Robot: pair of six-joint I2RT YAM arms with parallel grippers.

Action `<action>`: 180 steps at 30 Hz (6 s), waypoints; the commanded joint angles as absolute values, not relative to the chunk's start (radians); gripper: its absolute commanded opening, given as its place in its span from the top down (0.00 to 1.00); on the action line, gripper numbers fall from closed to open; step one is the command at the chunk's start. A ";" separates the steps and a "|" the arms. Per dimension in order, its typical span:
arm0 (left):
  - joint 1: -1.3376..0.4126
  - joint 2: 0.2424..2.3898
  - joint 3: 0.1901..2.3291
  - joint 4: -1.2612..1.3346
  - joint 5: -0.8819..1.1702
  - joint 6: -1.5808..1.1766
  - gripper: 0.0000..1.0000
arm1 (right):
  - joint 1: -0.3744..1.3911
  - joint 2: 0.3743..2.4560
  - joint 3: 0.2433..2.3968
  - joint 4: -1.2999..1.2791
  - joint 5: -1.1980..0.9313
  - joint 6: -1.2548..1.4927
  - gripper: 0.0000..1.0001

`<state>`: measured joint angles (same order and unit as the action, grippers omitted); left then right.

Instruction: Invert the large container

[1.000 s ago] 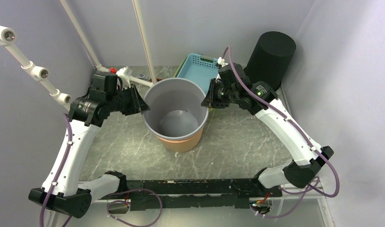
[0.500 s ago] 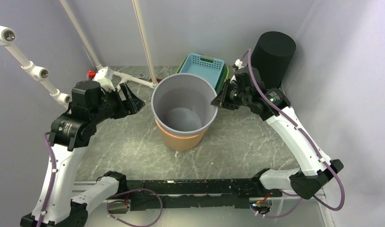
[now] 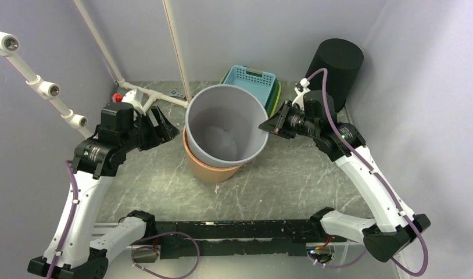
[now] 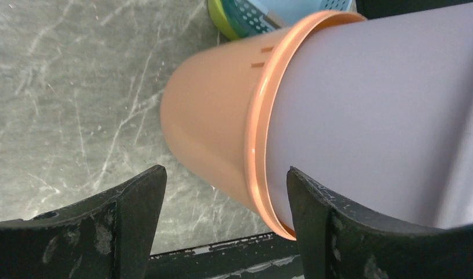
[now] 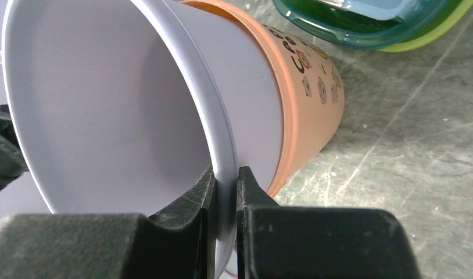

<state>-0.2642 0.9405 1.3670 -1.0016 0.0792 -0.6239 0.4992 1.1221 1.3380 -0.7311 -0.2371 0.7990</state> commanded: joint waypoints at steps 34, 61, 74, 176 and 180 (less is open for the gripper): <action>-0.265 0.965 1.399 -1.078 -0.036 -0.605 0.40 | 0.484 1.008 1.316 -0.311 -0.480 0.927 1.00; -0.265 0.900 1.444 -1.039 -0.038 -0.616 0.34 | 0.480 0.895 1.339 -0.308 -0.386 0.846 1.00; -0.265 0.894 1.440 -1.000 0.040 -0.592 0.24 | 0.480 0.809 1.369 -0.393 -0.260 0.767 1.00; -0.561 1.097 1.284 -0.787 0.378 -0.581 0.28 | 0.491 1.020 1.330 -1.001 -0.033 0.625 0.46; -0.564 1.109 1.284 -0.792 0.380 -0.580 0.35 | 0.491 0.991 1.353 -1.007 -0.007 0.625 0.29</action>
